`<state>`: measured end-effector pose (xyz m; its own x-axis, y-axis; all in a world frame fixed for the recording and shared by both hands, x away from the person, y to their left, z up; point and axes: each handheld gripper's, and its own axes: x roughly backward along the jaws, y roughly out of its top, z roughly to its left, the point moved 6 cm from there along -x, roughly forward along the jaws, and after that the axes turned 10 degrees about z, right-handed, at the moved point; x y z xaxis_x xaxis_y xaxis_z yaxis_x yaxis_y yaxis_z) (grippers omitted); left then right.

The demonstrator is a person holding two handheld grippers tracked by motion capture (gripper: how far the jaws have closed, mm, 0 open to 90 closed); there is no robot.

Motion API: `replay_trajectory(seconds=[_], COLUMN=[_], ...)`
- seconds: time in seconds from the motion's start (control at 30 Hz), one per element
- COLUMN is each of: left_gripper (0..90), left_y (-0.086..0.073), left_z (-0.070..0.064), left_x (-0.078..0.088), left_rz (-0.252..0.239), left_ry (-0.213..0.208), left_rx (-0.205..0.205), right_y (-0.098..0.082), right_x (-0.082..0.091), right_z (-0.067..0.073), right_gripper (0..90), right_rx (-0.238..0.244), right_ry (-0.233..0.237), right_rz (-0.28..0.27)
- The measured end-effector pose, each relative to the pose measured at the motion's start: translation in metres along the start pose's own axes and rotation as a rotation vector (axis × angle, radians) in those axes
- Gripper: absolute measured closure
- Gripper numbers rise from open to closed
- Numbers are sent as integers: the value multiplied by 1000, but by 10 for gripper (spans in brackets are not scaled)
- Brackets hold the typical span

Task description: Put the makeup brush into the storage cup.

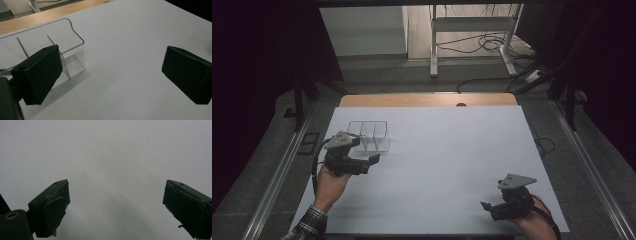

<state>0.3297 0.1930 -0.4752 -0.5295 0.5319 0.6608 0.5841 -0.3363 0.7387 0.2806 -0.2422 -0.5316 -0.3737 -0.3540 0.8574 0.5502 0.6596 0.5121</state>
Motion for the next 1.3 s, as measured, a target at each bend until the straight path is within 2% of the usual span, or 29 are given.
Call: replay_trajectory(seconds=[0.37,0.67,1.0,1.3], left_gripper=[33,32,23,15], left_y=[-14,-19,-29,-41], left_z=[-4,-10,-18,-20], left_x=[-3,-5,-5,-3], left_rz=[10,19,42,60], left_ry=[-5,2,-8,-15], left_rx=[8,-8,-22,5], right_y=[0,0,1,1], right_x=[0,0,0,0], right_z=[0,0,0,0], right_gripper=[71,71,70,70], right_rx=[0,1,5,15], right_ry=[-3,-7,-7,-13], right_rz=[-1,-1,-4,-2])
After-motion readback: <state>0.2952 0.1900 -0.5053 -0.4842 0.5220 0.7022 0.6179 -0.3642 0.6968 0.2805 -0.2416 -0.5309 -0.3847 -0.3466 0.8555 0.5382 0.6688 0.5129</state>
